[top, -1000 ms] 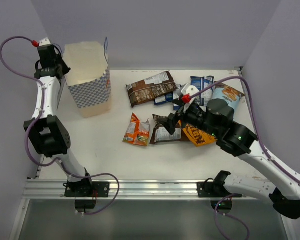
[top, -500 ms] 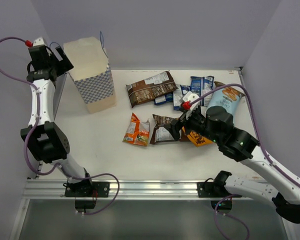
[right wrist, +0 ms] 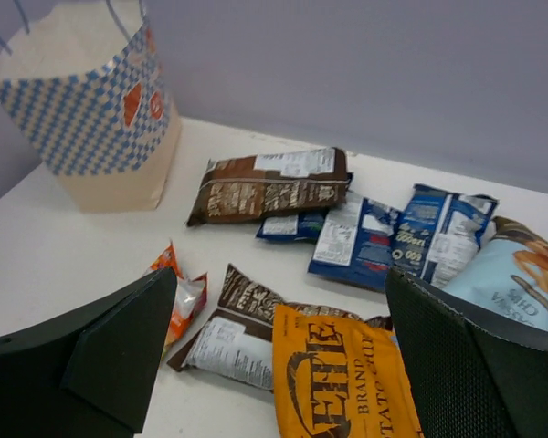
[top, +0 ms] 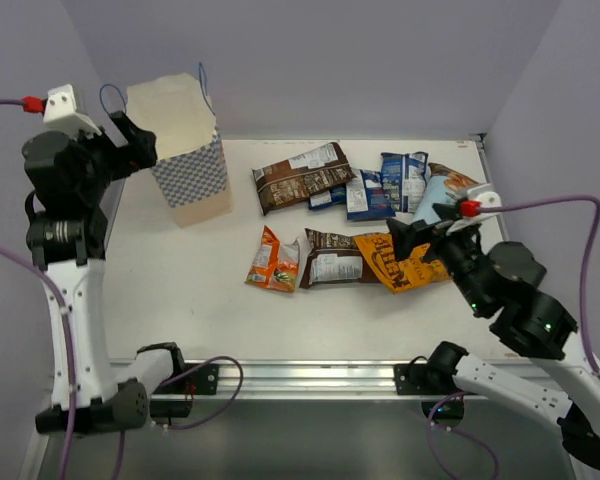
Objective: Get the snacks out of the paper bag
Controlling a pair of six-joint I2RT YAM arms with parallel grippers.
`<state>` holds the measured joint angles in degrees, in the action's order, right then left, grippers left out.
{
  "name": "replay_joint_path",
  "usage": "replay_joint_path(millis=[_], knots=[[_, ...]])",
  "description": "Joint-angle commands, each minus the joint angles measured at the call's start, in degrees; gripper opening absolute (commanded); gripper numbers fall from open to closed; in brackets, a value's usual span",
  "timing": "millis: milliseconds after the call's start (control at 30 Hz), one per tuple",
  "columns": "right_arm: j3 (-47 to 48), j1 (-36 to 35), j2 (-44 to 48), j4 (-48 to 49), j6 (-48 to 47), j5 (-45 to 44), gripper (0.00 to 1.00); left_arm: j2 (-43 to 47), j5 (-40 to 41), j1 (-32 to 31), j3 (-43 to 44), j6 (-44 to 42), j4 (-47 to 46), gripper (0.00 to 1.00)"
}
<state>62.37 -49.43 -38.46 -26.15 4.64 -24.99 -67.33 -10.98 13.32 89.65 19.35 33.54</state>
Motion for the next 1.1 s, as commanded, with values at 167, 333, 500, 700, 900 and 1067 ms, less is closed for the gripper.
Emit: replay_joint_path(millis=[167, 333, 500, 700, 900, 1067], knots=[[4.8, -0.1, 12.3, -3.3, -0.5, -17.3, 0.99, 20.6, 8.7, -12.7, -6.5, -6.8, 3.5, 1.00], [4.2, -0.1, 19.0, -4.1, -2.2, -18.2, 0.99, 27.3, 17.3, -19.0, -6.2, -10.8, 6.2, 1.00], [4.8, -0.1, 24.4, -5.5, -4.2, -21.2, 0.99, 32.3, 26.2, -23.2, -7.8, -12.6, 6.6, 1.00], [6.4, -0.1, 29.4, -6.5, -7.0, -22.9, 0.99, 33.1, 22.8, -23.5, -13.1, -11.6, 5.9, 1.00], [6.4, -0.1, 31.5, -6.5, -8.2, -24.0, 0.99, 31.8, 23.7, -23.5, -11.5, -10.7, 6.0, 1.00], [6.2, -0.1, 31.6, -6.5, -8.0, -23.6, 0.99, 31.4, 23.6, -23.6, -11.8, -10.0, 5.4, 1.00]])
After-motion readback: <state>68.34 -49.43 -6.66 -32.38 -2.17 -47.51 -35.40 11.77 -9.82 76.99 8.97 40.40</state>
